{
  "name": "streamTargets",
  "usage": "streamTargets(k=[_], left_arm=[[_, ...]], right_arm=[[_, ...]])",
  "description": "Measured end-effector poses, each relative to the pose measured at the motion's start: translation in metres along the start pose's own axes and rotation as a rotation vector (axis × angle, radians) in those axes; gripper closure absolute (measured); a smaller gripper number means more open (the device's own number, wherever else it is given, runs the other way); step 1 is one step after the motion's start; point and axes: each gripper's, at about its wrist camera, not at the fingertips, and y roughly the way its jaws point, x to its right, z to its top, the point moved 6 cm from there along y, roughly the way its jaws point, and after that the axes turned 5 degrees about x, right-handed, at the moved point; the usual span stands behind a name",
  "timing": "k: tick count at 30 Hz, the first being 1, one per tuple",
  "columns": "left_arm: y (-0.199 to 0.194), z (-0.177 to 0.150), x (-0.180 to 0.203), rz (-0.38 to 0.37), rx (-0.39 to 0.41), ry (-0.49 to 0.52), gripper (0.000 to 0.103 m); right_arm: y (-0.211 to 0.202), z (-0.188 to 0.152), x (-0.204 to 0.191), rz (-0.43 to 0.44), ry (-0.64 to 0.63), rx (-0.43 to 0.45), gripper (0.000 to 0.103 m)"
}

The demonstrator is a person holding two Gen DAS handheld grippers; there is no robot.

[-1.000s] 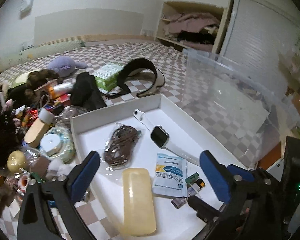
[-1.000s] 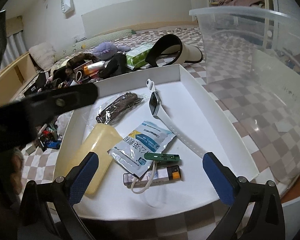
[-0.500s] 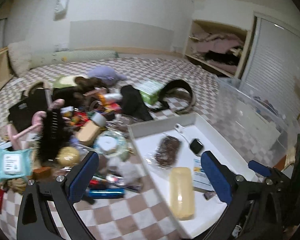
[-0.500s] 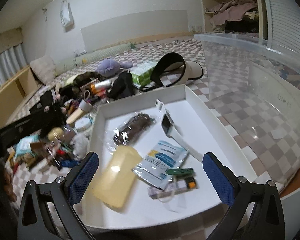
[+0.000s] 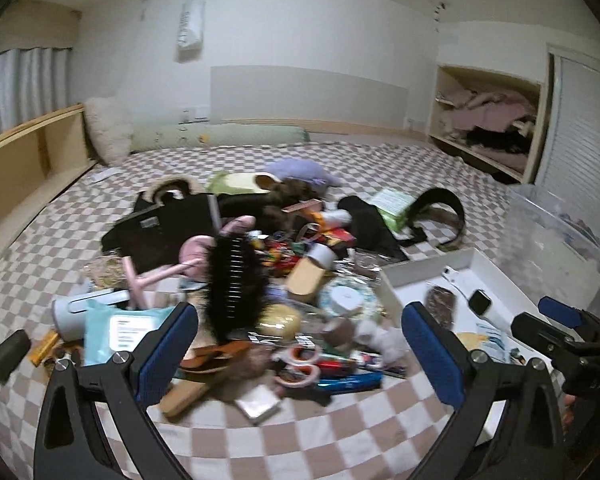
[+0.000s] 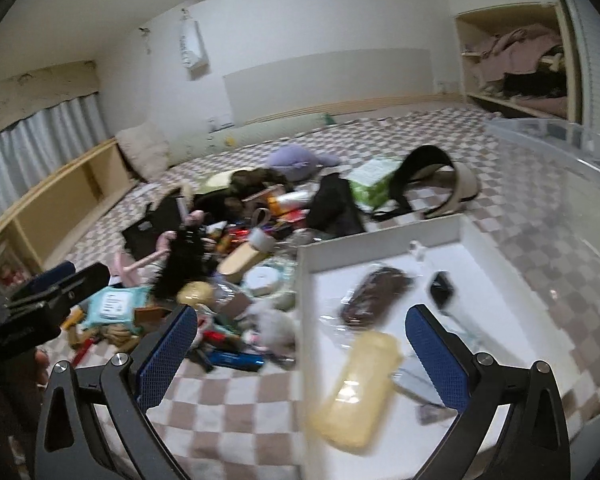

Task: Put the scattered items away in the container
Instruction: 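Withdraw both grippers from the tray back over the clutter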

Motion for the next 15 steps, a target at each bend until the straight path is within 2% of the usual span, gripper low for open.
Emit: streamTargets(k=[4, 9, 12, 15], left_arm=[[-0.003, 0.000, -0.028, 0.024, 0.005, -0.015, 0.001], [-0.004, -0.002, -0.062, 0.043, 0.006, -0.035, 0.001], [-0.001, -0.009, -0.078, 0.034, -0.014, -0.045, 0.000], [0.005, -0.023, -0.093, 0.012, -0.043, -0.060, 0.000]], right_arm=[[0.008, 0.002, -0.027, 0.064, -0.048, 0.013, 0.000], [0.017, 0.000, -0.063, 0.042, -0.157, 0.080, 0.000], [0.030, -0.006, -0.078, 0.044, -0.182, 0.061, 0.000], [0.048, -0.020, -0.094, 0.122, -0.187, -0.005, 0.000]])
